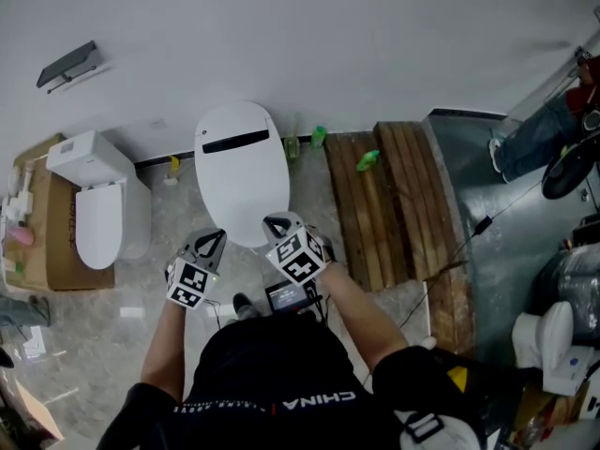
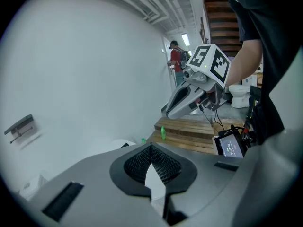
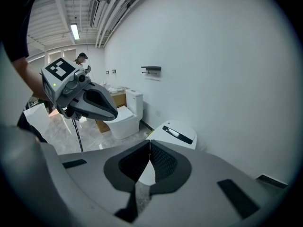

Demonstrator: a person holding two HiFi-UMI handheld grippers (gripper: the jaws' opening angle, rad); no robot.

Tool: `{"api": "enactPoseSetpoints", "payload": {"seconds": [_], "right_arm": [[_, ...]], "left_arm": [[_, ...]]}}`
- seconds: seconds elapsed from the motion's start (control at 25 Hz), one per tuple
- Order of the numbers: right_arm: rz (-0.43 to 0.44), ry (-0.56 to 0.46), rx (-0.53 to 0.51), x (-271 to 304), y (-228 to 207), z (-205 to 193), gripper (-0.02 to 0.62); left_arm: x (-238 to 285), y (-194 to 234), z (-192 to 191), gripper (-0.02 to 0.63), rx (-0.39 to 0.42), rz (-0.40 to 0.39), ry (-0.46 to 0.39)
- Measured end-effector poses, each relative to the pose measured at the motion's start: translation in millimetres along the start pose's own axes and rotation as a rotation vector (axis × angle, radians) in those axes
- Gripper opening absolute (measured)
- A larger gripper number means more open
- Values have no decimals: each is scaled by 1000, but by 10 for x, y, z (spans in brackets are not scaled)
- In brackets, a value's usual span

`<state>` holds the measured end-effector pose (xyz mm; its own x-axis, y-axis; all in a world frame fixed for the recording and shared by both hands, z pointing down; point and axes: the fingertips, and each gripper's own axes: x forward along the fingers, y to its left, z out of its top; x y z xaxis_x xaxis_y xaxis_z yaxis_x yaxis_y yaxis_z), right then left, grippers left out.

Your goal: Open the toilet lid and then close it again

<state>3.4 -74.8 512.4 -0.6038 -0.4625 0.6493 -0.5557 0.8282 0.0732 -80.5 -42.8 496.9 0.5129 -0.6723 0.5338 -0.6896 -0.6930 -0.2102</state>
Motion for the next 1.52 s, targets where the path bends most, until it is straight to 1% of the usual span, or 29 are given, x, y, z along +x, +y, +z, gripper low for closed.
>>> {"api": "enactPoseSetpoints", "payload": {"seconds": [0.16, 0.32, 0.48, 0.6, 0.64, 0.68, 0.72, 0.76, 0.88, 1.0, 1.12, 1.24, 1.44, 1.52], "right_arm": [[21, 40, -23, 128, -7, -167, 14], [36, 87, -44, 383, -29, -458, 15], [76, 137, -28, 754, 13, -913, 15], [89, 173, -31, 1167, -20, -1283, 18], [95, 187, -36, 1304, -25, -1418, 30], [108, 204, -40, 1418, 0, -1570, 75], [120, 224, -46, 1514, 48, -1732, 103], [128, 242, -58, 1607, 99, -1893, 117], [113, 283, -131, 1931, 180, -2355, 157], [78, 306, -245, 2276, 194, -2766, 194], [55, 303, -360, 2576, 249, -3053, 232], [26, 276, -454, 2841, 299, -3237, 261], [-50, 215, -594, 3164, 256, -3387, 279], [-67, 182, -635, 3227, 255, -3399, 287]], "left_arm": [[114, -19, -166, 9, -3, -13, 38], [354, -68, -480, 11, 5, -40, 98], [702, -189, -957, 12, 22, -82, 162], [1083, -234, -1435, 20, 80, -106, 214], [1221, -269, -1604, 50, 98, -117, 237], [1340, -338, -1778, 100, 113, -131, 263], [1441, -428, -1955, 130, 128, -145, 291], [1533, -516, -2131, 156, 146, -156, 316], [1816, -731, -2708, 207, 204, -178, 395], [2086, -868, -3256, 259, 259, -191, 467], [2290, -928, -3616, 305, 333, -176, 484], [2473, -946, -3866, 339, 389, -144, 480], [2762, -843, -3958, 374, 486, -16, 406], [2851, -809, -3963, 377, 503, 22, 384]]}}
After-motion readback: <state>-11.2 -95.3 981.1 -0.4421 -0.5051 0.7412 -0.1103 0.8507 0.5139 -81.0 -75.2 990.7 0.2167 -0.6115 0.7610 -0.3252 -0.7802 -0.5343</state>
